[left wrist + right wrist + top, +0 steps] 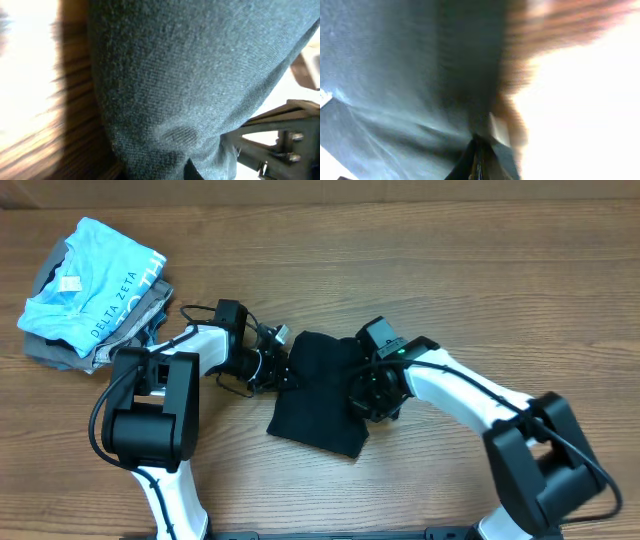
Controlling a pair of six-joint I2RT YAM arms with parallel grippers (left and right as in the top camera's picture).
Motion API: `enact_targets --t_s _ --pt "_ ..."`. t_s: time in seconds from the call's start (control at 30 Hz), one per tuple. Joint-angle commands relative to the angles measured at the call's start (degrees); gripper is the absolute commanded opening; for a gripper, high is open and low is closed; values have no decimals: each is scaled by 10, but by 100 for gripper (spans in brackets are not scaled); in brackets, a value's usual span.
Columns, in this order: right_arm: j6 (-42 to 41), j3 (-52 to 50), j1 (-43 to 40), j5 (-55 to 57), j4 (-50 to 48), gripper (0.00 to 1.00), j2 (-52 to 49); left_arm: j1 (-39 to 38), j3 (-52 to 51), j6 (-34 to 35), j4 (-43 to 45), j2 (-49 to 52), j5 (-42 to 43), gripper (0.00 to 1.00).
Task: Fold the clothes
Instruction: 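Carry the folded black shirt with the left gripper onto the clothes stack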
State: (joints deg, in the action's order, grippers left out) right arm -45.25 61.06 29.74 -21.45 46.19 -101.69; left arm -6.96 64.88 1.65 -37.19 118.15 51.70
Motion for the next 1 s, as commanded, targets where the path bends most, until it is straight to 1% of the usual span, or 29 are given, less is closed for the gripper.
enact_targets --t_s 0.0,0.1,0.2,0.3,0.4,0.5,0.63,0.7,0.77,0.97 --pt "47 45 -29 25 36 4 87 37 36 -45 -36 -69 -7 4" --pt "63 78 -60 52 84 4 149 73 98 -49 -65 -132 -6 4" --pt "64 91 -77 65 100 4 187 107 156 -35 -72 -168 -6 4" --pt "63 91 -84 69 99 4 211 149 220 21 -55 -183 -11 4" --pt "63 91 -84 69 104 4 217 194 268 68 -2 -183 -11 4" --pt "63 91 -84 69 118 4 217 243 287 103 65 -182 -10 4" --pt "63 91 -85 69 130 4 217 310 288 119 126 -176 -17 4" --pt "63 91 -84 69 132 4 217 340 288 128 128 -167 -34 4" --pt "60 91 -84 69 133 4 217 360 288 128 128 -154 -34 4" --pt "53 91 -84 73 132 4 217 395 288 111 111 -111 -32 4"
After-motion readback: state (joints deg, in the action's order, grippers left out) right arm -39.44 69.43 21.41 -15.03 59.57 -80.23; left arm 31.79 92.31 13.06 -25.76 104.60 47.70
